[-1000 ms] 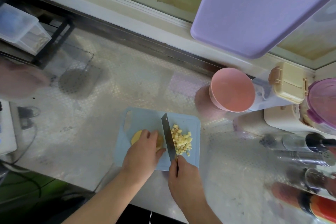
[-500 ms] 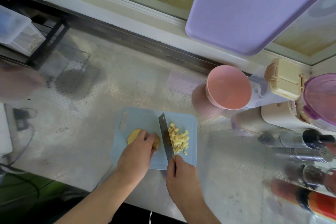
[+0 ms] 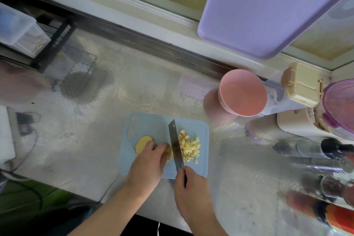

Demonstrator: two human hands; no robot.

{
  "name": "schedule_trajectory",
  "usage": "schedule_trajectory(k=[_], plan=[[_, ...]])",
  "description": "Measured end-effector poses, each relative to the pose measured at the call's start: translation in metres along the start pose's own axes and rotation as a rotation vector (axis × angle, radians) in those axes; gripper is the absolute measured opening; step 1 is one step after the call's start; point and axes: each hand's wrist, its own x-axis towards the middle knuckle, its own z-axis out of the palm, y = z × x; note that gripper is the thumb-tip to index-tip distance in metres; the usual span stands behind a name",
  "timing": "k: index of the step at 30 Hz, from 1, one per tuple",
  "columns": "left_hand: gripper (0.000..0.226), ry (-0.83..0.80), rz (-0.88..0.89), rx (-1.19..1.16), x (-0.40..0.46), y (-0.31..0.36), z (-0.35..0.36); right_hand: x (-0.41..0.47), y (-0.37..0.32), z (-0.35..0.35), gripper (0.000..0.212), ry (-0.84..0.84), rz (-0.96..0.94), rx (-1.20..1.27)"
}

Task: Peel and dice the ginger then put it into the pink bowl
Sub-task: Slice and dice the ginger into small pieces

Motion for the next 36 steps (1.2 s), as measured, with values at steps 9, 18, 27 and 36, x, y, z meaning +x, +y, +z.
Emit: schedule_trajectory(k=[9, 18, 27, 36], plan=[[0.013, 0.031, 0.000, -0.098, 0.001, -0.005, 0.001, -0.008, -0.001, 0.003, 0.041, 0.008, 0.017, 0.009], [0.009, 0.061, 0.017, -0.128, 0.002, -0.005, -0.002, -0.008, -0.001, 0.007, 0.040, 0.011, 0.051, -0.009], [0.012, 0.067, 0.012, -0.127, 0.001, -0.006, -0.002, -0.006, 0.000, 0.015, 0.038, 0.021, 0.054, -0.027], [0.014, 0.063, 0.002, -0.145, -0.001, -0.007, -0.001, -0.006, 0.002, 0.014, 0.039, 0.021, 0.012, -0.031]])
